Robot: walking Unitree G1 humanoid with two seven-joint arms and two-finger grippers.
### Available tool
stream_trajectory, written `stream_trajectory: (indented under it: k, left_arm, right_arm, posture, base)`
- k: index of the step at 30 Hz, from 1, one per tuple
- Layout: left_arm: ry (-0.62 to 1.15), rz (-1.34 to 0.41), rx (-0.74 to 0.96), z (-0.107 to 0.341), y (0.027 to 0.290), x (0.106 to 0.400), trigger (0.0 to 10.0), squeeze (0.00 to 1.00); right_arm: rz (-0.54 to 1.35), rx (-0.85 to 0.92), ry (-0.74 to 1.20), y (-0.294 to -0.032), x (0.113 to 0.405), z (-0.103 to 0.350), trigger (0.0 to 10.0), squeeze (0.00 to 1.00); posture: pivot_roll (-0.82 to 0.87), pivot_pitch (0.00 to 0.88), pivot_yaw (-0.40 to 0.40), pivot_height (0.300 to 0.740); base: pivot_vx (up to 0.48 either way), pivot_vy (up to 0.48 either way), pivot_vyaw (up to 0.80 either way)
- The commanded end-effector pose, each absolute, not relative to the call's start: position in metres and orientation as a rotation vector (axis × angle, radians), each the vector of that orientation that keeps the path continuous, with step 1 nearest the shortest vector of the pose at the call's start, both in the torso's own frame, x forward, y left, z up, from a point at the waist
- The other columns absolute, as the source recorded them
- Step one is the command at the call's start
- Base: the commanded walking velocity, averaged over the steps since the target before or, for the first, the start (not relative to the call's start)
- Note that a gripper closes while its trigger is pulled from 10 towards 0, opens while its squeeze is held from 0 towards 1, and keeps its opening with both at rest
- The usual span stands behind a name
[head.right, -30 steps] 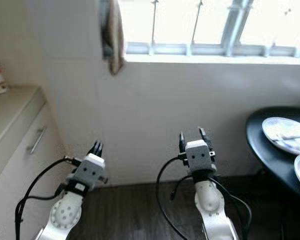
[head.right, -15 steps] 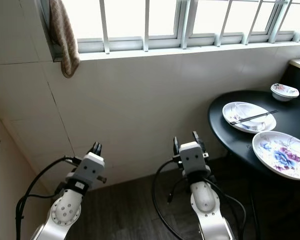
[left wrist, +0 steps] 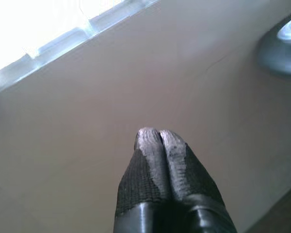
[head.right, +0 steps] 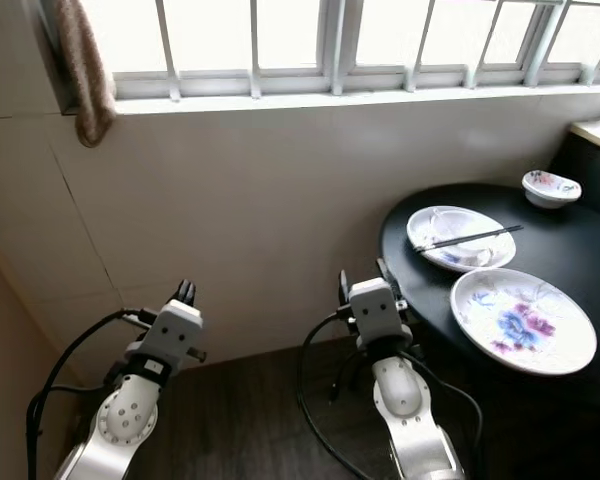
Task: Kitchen organization
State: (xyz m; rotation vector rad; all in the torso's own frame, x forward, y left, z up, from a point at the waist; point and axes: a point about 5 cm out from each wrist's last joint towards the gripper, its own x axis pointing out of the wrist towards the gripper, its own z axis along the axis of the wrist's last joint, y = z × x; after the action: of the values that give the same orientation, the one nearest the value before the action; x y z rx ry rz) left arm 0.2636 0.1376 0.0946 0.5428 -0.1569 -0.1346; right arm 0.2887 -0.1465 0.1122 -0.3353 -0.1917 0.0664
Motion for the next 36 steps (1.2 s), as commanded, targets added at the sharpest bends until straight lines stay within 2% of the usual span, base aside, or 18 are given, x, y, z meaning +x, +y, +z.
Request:
stream_trajectory:
  k: [1, 6, 13, 18, 25, 36]
  left_arm:
    - [-0.152, -0.113, 0.555, 0.096, 0.145, 0.265, 10.0, 0.0]
    - [-0.148, -0.109, 0.558, 0.095, 0.147, 0.265, 10.0, 0.0]
    - [-0.157, -0.111, 0.526, 0.095, 0.146, 0.264, 10.0, 0.0]
    - [-0.148, -0.118, 0.527, 0.093, 0.145, 0.265, 10.0, 0.0]
    - [-0.139, -0.121, 0.533, 0.091, 0.145, 0.266, 10.0, 0.0]
    - [-0.13, -0.118, 0.538, 0.089, 0.146, 0.267, 10.0, 0.0]
  right_arm:
    - [0.047, -0.322, -0.188, -0.146, 0.291, 0.114, 10.0, 0.0]
    - [0.014, -0.322, -0.173, -0.151, 0.293, 0.112, 10.0, 0.0]
    - [-0.057, -0.307, -0.157, -0.161, 0.297, 0.113, 10.0, 0.0]
    - [-0.167, -0.261, -0.134, -0.178, 0.301, 0.114, 10.0, 0.0]
    - [-0.353, -0.124, -0.015, -0.212, 0.307, 0.105, 10.0, 0.0]
    - [-0.387, 0.124, 0.147, -0.228, 0.32, 0.089, 10.0, 0.0]
  posture:
    - [-0.06, 0.0, -0.018, 0.74]
    - [-0.05, 0.0, -0.021, 0.74]
    - [-0.05, 0.0, -0.023, 0.74]
    - [-0.06, 0.0, -0.022, 0.74]
    - [-0.06, 0.0, -0.021, 0.74]
    - [-0.05, 0.0, -0.022, 0.74]
  base:
    - [0.0, -0.48, 0.0]
    - [0.0, -0.48, 0.0]
    - [0.0, 0.0, 0.0]
    - [0.0, 0.0, 0.0]
    - [0.0, 0.0, 0.0]
    - [0.0, 0.0, 0.0]
